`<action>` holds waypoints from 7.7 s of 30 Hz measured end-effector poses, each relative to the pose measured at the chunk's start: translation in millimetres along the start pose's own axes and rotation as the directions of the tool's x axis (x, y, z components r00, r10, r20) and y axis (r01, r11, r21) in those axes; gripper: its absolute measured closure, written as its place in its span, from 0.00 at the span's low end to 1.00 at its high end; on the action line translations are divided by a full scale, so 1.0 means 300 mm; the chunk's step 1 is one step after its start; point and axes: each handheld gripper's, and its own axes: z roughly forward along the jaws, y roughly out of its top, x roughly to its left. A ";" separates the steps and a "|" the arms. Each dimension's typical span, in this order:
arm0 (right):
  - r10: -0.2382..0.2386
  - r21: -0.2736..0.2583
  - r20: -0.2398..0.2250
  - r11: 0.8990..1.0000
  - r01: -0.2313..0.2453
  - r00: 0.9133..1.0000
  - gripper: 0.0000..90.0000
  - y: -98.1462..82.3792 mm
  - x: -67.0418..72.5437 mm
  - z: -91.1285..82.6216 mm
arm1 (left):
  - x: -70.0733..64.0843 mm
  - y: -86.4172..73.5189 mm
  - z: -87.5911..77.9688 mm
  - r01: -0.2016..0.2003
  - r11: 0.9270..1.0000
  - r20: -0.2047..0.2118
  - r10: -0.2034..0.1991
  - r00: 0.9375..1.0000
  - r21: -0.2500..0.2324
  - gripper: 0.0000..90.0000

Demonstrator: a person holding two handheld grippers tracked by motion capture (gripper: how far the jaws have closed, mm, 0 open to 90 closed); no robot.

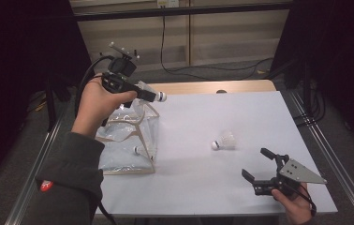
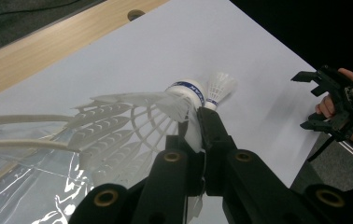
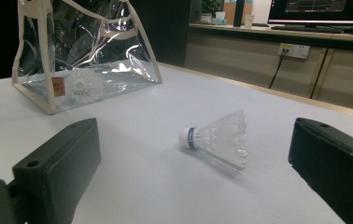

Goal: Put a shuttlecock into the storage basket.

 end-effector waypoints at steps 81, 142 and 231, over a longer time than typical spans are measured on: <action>-0.003 0.001 0.000 1.000 0.003 1.000 0.02 0.000 0.003 -0.001 | 0.177 -0.085 -0.086 0.116 0.992 -0.151 -0.121 0.981 -0.040 0.99; 0.002 0.006 -0.007 1.000 -0.002 1.000 0.03 -0.006 0.004 0.001 | 0.352 -0.194 0.006 0.197 0.980 -0.274 -0.190 0.943 -0.003 0.97; -0.005 0.006 -0.009 1.000 0.005 1.000 0.03 -0.002 0.003 -0.005 | 0.043 -0.081 0.108 0.118 0.991 -0.011 -0.118 0.993 -0.058 0.18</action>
